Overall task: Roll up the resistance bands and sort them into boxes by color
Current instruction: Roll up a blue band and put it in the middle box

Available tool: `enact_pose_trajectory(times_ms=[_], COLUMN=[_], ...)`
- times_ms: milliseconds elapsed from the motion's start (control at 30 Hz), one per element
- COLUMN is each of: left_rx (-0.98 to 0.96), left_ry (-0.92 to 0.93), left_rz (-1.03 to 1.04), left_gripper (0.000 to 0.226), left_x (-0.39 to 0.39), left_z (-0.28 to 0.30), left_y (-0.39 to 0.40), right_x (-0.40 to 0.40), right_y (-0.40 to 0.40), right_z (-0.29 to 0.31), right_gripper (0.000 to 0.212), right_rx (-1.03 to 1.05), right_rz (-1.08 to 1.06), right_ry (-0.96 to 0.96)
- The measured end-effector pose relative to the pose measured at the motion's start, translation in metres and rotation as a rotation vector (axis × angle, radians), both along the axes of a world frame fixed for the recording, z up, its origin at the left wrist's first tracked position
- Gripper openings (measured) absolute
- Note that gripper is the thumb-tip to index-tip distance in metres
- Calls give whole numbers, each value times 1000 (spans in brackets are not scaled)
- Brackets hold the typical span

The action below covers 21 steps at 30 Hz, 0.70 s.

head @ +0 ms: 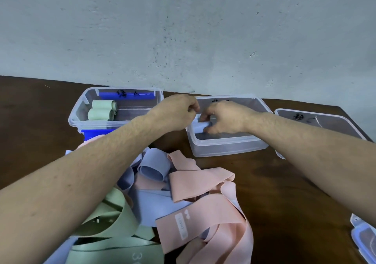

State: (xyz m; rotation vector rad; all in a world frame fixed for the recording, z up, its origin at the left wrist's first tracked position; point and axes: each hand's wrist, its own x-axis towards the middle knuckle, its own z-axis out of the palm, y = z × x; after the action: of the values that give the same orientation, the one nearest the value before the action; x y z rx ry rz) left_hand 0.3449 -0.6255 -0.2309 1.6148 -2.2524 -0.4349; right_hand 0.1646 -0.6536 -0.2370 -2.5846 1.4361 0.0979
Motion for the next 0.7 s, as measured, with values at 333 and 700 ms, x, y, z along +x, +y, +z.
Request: enact_pose_trajectory(times_ms=[333,700], left_rx=[105,147], left_ry=[-225,-246], left_rz=[-42,-26], left_gripper=[35,34], left_x=[-11,-14], left_z=[3,3], left_y=[-7,-12], right_x=[2,0], right_y=[-1,-5], right_z=[-4,-8], right_gripper=[37,37], right_rx=[-5,-83], right_rz=[24,51], right_ry=[8,24])
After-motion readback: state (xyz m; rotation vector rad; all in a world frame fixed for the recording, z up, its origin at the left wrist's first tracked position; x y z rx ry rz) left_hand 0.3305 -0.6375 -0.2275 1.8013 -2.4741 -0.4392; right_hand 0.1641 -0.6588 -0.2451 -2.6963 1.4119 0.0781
